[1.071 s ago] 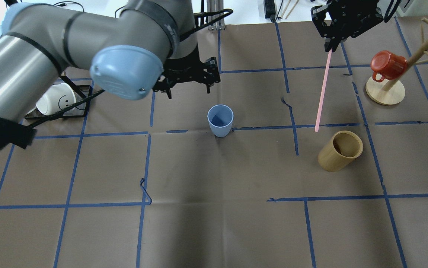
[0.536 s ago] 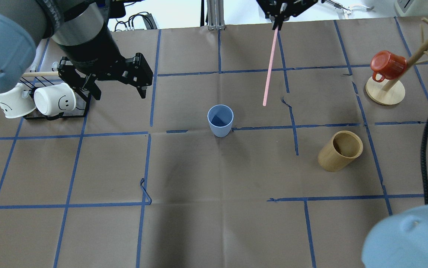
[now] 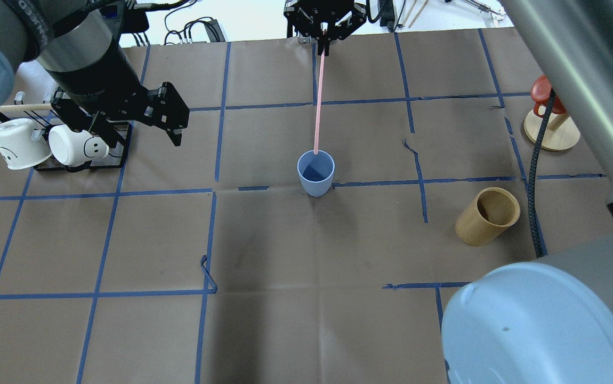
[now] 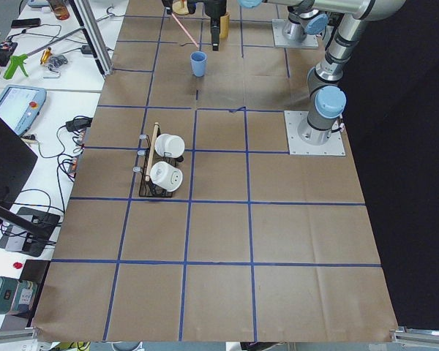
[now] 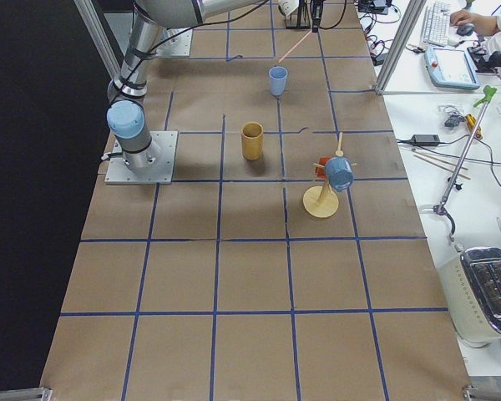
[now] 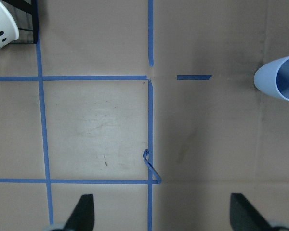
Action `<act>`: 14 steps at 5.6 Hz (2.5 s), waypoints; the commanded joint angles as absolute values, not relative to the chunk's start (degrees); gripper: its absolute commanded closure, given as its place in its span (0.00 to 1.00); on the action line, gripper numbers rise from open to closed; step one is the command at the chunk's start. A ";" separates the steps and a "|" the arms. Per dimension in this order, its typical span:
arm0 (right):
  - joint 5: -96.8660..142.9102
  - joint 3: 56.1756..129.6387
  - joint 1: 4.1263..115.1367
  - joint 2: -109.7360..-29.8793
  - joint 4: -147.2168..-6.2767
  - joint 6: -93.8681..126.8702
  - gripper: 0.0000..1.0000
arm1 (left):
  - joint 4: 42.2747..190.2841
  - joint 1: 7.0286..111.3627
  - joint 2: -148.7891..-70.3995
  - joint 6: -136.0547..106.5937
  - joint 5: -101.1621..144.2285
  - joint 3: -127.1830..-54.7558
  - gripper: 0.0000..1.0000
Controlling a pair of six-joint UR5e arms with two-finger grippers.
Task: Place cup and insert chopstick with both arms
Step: 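Lower the pink chopstick into the blue cup with the right gripper, then open the right gripper and raise it away from the cup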
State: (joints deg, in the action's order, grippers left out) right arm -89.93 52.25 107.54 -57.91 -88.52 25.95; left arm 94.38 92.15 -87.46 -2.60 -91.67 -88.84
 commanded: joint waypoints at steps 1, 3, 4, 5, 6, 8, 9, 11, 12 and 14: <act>-91.93 58.05 107.84 -57.74 -92.60 26.37 0.90 | 93.78 92.02 -87.36 -2.72 -91.76 -89.12 0.01; -91.23 64.49 107.93 -57.83 -101.50 27.85 0.90 | 93.78 92.11 -87.10 -2.90 -91.84 -89.12 0.01; -91.06 64.86 107.93 -57.48 -100.99 27.95 0.90 | 93.78 91.94 -87.19 -2.90 -91.85 -89.12 0.01; -90.79 66.34 107.93 -57.48 -100.38 27.86 0.86 | 93.78 91.93 -87.10 -2.90 -91.93 -89.12 0.01; -90.79 67.84 107.93 -57.83 -101.07 27.77 0.71 | 93.78 91.93 -87.10 -2.90 -91.93 -89.12 0.01; -90.79 67.07 107.84 -58.96 -103.52 27.86 0.00 | 93.78 91.93 -87.10 -2.90 -92.02 -89.12 0.01; -91.31 65.32 107.23 -61.41 -101.71 27.95 0.00 | 93.78 91.85 -87.10 -2.90 -92.02 -89.12 0.01; -91.58 65.03 103.39 -69.13 -87.44 26.29 0.00 | 93.87 91.85 -87.19 -2.90 -92.02 -89.12 0.01; -91.41 65.30 98.49 -73.52 -79.79 24.97 0.00 | 93.78 91.76 -87.27 -2.90 -91.93 -89.12 0.01; -91.41 68.70 89.87 -79.69 -73.05 13.10 0.00 | 93.78 91.76 -87.36 -2.90 -91.85 -88.86 0.01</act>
